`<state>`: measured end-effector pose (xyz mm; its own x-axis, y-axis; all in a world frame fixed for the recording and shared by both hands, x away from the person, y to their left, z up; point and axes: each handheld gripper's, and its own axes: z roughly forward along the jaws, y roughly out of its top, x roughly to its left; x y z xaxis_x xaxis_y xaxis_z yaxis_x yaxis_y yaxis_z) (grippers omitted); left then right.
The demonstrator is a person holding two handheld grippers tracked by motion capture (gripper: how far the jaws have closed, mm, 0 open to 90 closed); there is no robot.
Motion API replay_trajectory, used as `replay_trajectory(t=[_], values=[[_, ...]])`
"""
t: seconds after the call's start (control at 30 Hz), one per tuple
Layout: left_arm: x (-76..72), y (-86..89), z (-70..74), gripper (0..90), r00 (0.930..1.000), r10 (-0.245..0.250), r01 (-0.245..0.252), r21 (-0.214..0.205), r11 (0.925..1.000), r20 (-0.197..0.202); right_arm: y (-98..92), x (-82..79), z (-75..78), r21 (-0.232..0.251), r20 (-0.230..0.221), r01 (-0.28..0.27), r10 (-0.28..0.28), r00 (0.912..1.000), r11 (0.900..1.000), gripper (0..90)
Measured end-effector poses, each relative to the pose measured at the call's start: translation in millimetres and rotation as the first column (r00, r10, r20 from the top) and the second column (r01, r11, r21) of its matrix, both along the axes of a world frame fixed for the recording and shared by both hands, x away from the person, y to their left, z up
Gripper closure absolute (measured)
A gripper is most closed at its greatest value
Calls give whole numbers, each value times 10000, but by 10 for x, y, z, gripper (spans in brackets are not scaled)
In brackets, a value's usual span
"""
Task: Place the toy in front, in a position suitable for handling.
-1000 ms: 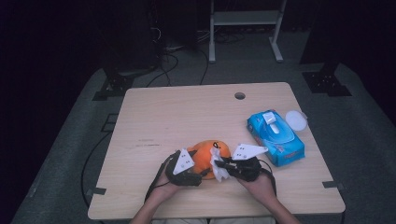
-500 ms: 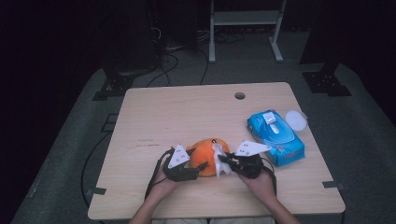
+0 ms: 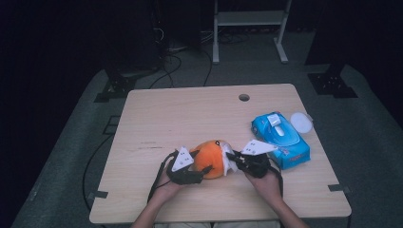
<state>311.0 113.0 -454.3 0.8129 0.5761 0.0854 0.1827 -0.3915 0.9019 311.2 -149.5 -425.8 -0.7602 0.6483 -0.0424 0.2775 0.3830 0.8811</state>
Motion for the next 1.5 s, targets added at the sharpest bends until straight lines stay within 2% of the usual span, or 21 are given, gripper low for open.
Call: replay_trajectory(t=[0.03, 0.17, 0.27, 0.3, 0.37, 0.4, 0.43, 0.53, 0.6, 0.67, 0.77, 0.8, 0.9, 0.97, 1.07, 1.2, 1.23, 1.3, 1.33, 1.43, 1.5], values=[[-4, 6, -1, 320, 10000, -14, 14, 25, 10000, 5, 112, -71, 14, -184, 239, -494, 498, 9985, 9986, 824], [-14, 1, 5, 320, 10000, -21, 21, 60, 10000, 51, 170, -95, 40, -554, 409, -671, 694, 9967, 9962, 825], [-23, -7, 21, 271, 9997, 142, -146, 164, 9998, 196, 48, -21, 51, -281, 169, -295, 300, 9994, 9992, 825], [-28, -13, 27, 173, 9992, 314, -319, 197, 9993, 252, -69, 43, 36, -262, 63, 119, -118, 9999, 9996, 825], [-17, -26, 19, 123, 9971, 747, -749, 173, 9970, 162, -120, 73, 23, -250, -21, 289, -289, 9996, 9993, 824], [-8, -24, 12, 94, 9974, 722, -722, 53, 9974, 5, -162, 99, 4, -306, -81, 428, -431, 9990, 9986, 825], [0, -18, 9, 103, 9980, 631, -631, 28, 9980, -97, -170, 105, -8, -334, -140, 456, -461, 9988, 9984, 825], [-4, -15, 4, 238, 9994, 316, -315, 49, 9995, -146, -92, 54, -4, -371, 27, 271, -271, 9996, 9989, 824], [-15, -9, 16, 282, 9998, 148, -147, 109, 9998, -107, 52, -57, 45, -364, 296, -453, 464, 9985, 9983, 824], [-33, -20, 25, 317, 10000, 69, -69, 198, 9998, 10, 136, -105, 64, -553, 464, -814, 840, 9954, 9952, 824], [-41, -15, 41, 352, 10000, -10, 9, 199, 9998, 56, 143, -105, 79, -820, 614, -776, 828, 9947, 9936, 824], [-47, -21, 47, 354, 9999, -59, 57, 205, 9998, 117, 45, -45, 83, -552, 360, -506, 527, 9980, 9972, 824], [-53, -37, 44, 348, 9994, -181, 173, 277, 9995, 292, -129, 58, 65, -414, 144, 174, -168, 9998, 9990, 824], [-42, -47, 47, 259, 9995, 62, -71, 283, 9996, 320, -154, 70, 48, -292, -4, 179, -179, 9998, 9994, 824], [-21, -29, 38, 89, 9983, 569, -572, 252, 9980, 129, -68, 38, 37, -672, 264, 111, -93, 9996, 9977, 824], [-6, 5, 19, 77, 9978, 495, -496, -16, 9988, -444, -73, 53, 38, -676, 178, 87, -75, 9998, 9977, 824], [-8, 8, 21, 173, 9981, 356, -357, -13, 9994, -496, -73, 38, 37, -614, 159, 94, -85, 9998, 9981, 824], [-25, -3, 32, 262, 9989, 231, -228, 88, 9997, -403, -55, 17, 46, -664, 256, 55, -38, 9997, 9978, 824], [-38, -20, 55, 304, 9997, 119, -117, 98, 9999, -211, 14, -39, 73, -526, 324, -333, 351, 9989, 9981, 824], [-87, -86, 86, 357, 9994, -192, 180, 426, 9989, 287, 189, -137, 104, -754, 652, -1161, 1211, 9905, 9904, 823], [-104, -98, 95, 367, 9988, -253, 229, 562, 9982, 415, 238, -166, 115, -1028, 746, -1195, 1275, 9890, 9875, 824]])
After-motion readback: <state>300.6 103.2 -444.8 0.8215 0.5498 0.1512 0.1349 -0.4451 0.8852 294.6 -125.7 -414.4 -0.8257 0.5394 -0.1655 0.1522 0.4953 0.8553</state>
